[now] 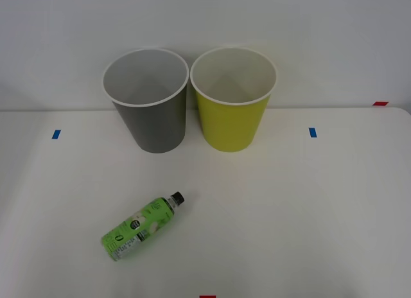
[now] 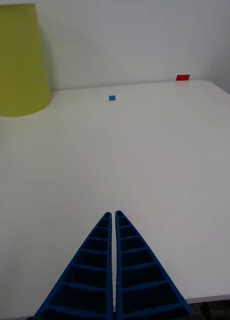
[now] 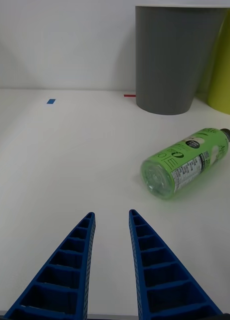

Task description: Put cans in the gray bin and PET bottles in the light green bin.

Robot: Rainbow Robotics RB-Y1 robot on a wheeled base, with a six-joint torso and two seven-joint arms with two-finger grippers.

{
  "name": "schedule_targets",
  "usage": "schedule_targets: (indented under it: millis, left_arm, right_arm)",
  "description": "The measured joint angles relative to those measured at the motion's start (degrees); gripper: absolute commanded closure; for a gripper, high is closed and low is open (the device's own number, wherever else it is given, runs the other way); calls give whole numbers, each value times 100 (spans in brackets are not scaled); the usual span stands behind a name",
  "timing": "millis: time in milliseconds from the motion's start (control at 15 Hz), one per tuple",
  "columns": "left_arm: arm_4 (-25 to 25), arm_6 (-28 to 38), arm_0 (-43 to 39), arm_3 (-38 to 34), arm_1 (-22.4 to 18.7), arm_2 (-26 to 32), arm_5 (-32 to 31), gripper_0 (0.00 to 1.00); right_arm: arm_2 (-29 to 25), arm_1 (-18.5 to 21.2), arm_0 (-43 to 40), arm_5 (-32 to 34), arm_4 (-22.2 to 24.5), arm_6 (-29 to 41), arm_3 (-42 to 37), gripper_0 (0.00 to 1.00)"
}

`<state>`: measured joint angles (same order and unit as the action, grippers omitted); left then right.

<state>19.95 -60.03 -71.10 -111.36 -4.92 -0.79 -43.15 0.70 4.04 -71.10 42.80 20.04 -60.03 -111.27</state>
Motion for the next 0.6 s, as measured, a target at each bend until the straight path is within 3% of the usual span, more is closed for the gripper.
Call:
schedule_targets:
  millis: [600]
  left_arm:
    - [0, 0, 0, 0, 0, 0, 0, 100]
  right_arm:
    - [0, 0, 0, 0, 0, 0, 0, 100]
